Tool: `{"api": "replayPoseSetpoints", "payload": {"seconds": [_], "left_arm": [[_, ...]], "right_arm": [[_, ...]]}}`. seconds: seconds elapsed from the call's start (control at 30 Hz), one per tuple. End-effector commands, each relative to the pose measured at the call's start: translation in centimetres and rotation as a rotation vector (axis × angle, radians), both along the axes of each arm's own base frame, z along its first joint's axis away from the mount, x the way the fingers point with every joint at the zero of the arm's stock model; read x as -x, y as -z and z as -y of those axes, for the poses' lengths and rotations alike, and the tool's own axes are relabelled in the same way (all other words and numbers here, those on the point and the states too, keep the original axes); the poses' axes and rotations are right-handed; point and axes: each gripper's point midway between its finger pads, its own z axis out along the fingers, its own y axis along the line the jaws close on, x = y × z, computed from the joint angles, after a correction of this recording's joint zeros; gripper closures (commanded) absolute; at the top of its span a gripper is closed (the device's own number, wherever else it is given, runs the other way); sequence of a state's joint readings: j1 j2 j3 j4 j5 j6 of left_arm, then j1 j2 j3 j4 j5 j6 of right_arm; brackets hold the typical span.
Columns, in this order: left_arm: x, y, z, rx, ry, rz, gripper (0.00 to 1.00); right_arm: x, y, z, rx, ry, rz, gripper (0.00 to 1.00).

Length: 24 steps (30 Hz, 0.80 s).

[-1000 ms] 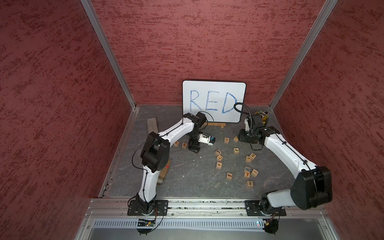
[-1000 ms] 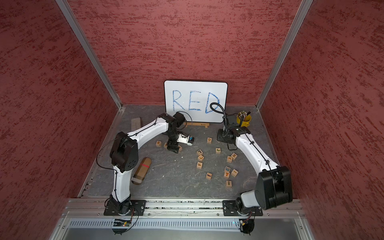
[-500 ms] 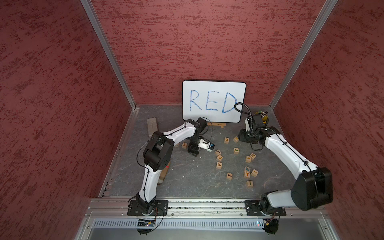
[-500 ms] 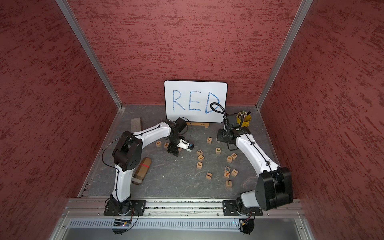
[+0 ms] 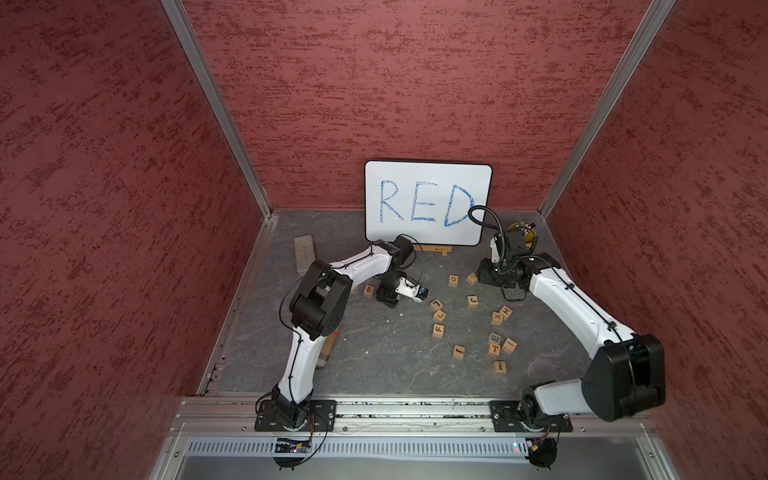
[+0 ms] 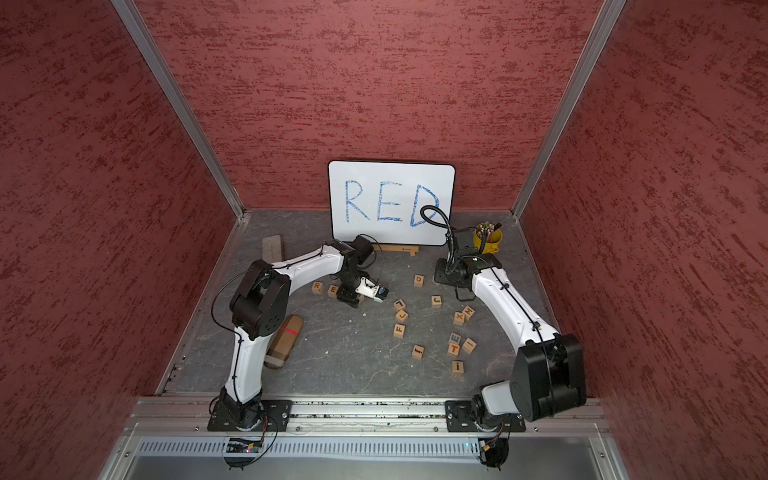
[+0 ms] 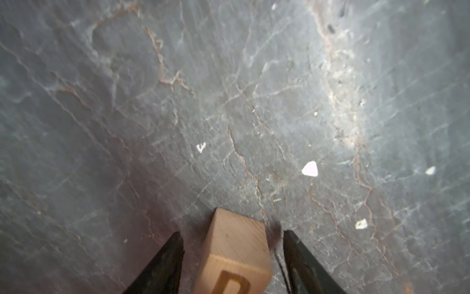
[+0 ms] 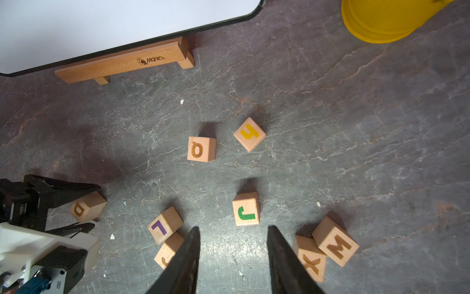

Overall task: Assemble the uppercase word "red" with letter blocks
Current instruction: Adjust the letter block at the center of the board.

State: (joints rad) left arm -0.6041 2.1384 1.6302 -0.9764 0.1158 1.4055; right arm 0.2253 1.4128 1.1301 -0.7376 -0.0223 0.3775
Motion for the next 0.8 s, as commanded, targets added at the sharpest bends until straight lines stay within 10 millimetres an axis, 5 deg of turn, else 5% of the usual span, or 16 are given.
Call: {"api": "replayPoseSetpoints", "payload": {"seconds": [0.0,0.1,0.33,0.53,0.77], "left_arm": [[0.1,0.5,-0.2,-0.004,-0.001,-0.014,0.45],[0.1,0.4,-0.4,-0.008,-0.026,-0.024,0.56],[0.4,0.5,-0.9,-0.036,-0.189,-0.047,0.65],[0.2,0.0,-1.4,-0.079,-0.523,-0.055,0.78],[1.2,0.8,-3.4,-0.189,-0.908,-0.169,0.76]], "right_arm": [[-0.7,-0.7,0.4,0.009,0.017,0.016,0.55],[-0.8,-0.6,0.4,0.01,0.016,0.016,0.55],[-1.0,-0.6,0.2,0.007,0.004,0.022,0.55],[-1.6,-0.9,-0.2,0.004,-0.025,0.035,0.55],[-2.5,0.4,-1.0,-0.004,-0.064,0.016,0.55]]}}
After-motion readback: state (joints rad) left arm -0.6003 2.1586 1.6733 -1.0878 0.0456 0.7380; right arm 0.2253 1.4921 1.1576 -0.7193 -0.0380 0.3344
